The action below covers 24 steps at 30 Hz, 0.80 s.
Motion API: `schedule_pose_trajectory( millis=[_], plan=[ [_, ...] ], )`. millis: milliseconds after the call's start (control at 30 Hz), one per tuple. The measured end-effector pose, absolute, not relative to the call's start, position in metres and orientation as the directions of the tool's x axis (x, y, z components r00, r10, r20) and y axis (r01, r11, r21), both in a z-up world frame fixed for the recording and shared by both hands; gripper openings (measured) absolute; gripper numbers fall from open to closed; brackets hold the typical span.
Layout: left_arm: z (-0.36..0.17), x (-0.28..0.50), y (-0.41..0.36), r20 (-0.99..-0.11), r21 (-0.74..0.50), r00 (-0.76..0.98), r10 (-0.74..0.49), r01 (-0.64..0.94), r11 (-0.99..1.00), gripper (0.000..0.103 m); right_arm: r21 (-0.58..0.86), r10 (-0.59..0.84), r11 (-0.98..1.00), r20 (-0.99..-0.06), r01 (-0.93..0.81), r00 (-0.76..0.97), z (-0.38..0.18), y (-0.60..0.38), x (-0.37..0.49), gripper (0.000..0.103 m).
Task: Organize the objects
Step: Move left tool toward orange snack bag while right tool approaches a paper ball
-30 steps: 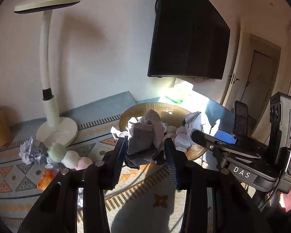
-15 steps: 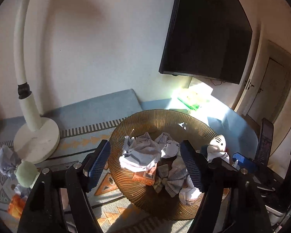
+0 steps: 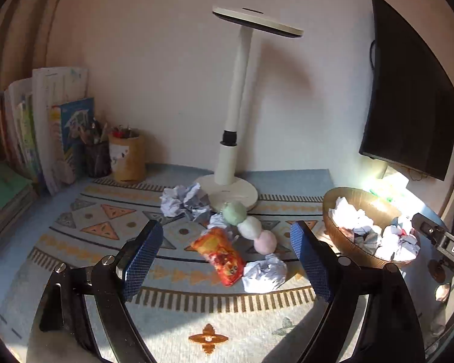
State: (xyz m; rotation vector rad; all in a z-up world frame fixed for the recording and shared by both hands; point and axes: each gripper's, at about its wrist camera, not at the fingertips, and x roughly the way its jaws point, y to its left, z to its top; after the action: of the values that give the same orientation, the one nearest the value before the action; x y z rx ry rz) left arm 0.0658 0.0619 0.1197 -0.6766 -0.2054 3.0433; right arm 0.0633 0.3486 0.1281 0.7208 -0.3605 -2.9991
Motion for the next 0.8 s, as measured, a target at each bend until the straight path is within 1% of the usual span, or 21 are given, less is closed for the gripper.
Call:
schedule_pose_trajectory(
  millis=[67,100,200,300,333,367,467,667,800],
  plan=[
    [0.106,0.068,0.036,-0.452,-0.132,-0.892,-0.008,0.075,-0.988,0.086,0.221,-0.113,-0.975,-0.474,0.007,-0.873,0.108,0.327,0.059,0.089],
    [0.098,0.067,0.026,-0.472,-0.145,-0.882,-0.01,0.089,-0.985,0.086,0.198,-0.116,-0.98,-0.499,0.018,-0.859,0.097,0.316,0.054,0.089],
    [0.078,0.059,0.015,-0.5,-0.197,-0.864,0.057,0.049,-0.979,0.086,0.135,-0.12,-0.989,-0.543,0.055,-0.831,0.07,0.287,0.047,0.089],
    [0.06,0.055,0.024,-0.509,-0.168,-0.855,0.099,-0.014,-0.986,0.086,0.066,-0.071,-0.997,-0.586,0.04,-0.807,0.053,0.275,0.04,0.089],
    [0.052,0.053,0.027,-0.523,-0.163,-0.845,0.11,-0.028,-0.986,0.086,0.056,-0.068,-0.997,-0.587,0.044,-0.807,0.053,0.273,0.039,0.089],
    [0.048,0.047,0.03,-0.565,-0.153,-0.817,0.117,-0.035,-0.988,0.086,0.049,-0.064,-0.998,-0.593,0.043,-0.803,0.051,0.272,0.037,0.089],
    [0.047,0.046,0.03,-0.565,-0.171,-0.813,0.143,-0.054,-0.984,0.086,0.043,-0.074,-0.997,-0.63,0.06,-0.773,0.044,0.27,0.031,0.09],
    [0.043,0.045,0.017,-0.567,-0.256,-0.802,0.187,-0.044,-0.966,0.086,0.039,-0.071,-0.997,-0.641,0.06,-0.764,0.042,0.269,0.03,0.09],
    [0.042,0.045,0.018,-0.569,-0.254,-0.8,0.189,-0.048,-0.966,0.086,0.037,-0.086,-0.996,-0.66,0.082,-0.746,0.04,0.266,0.026,0.094]
  ],
)
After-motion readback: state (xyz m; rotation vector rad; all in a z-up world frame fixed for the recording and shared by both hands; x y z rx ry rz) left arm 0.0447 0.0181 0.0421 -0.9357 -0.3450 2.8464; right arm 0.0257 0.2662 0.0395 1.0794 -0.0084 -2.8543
